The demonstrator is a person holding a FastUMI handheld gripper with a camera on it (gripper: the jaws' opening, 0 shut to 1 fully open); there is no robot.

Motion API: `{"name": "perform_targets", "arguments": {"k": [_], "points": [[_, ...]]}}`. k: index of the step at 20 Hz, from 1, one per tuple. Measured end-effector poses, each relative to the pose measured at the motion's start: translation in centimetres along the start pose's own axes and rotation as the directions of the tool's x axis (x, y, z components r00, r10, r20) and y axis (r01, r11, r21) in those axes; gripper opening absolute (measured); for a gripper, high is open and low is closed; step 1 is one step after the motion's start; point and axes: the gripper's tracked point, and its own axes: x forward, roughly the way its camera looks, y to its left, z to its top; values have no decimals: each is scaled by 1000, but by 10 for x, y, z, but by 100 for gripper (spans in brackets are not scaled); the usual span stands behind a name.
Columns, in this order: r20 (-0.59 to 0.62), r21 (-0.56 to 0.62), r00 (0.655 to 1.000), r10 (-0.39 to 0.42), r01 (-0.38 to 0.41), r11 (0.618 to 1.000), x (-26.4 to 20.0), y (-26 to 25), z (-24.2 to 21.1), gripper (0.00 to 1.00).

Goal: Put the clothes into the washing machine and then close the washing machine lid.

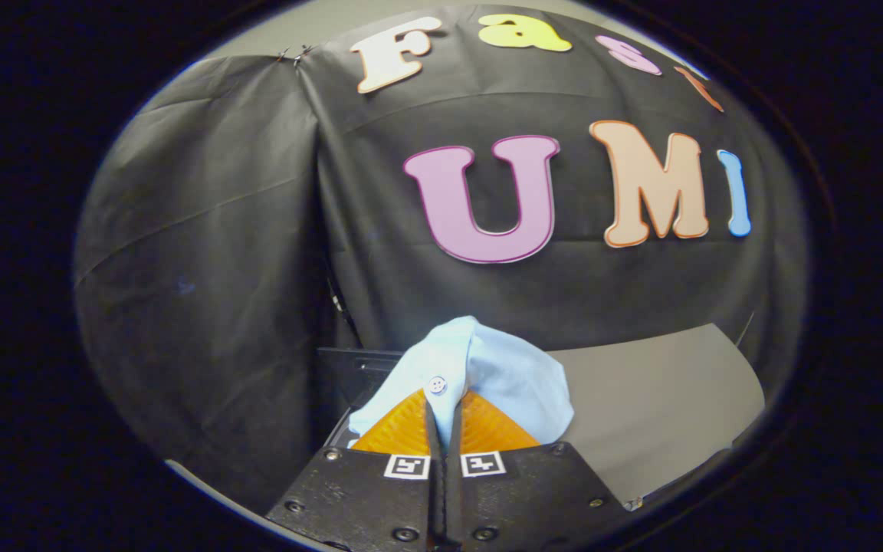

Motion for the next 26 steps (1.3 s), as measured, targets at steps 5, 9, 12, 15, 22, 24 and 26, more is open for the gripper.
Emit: {"name": "perform_targets", "arguments": {"k": [5, 9, 12, 15, 22, 24, 26], "points": [[-36, 4, 999, 27, -27, 1000, 40, 31, -24, 1], [-74, 9, 996, 53, -52, 999, 74, 56, -58, 1], [-119, 15, 990, 76, -75, 997, 104, 70, -91, 1], [-165, -4, 983, 77, -79, 997, 135, 77, -127, 1], [-323, -20, 943, 84, -96, 995, 197, 80, -234, 1], [-376, -35, 922, 90, -111, 993, 207, 80, -269, 1], [-435, -47, 893, 112, -147, 988, 210, 82, -296, 1]]}}
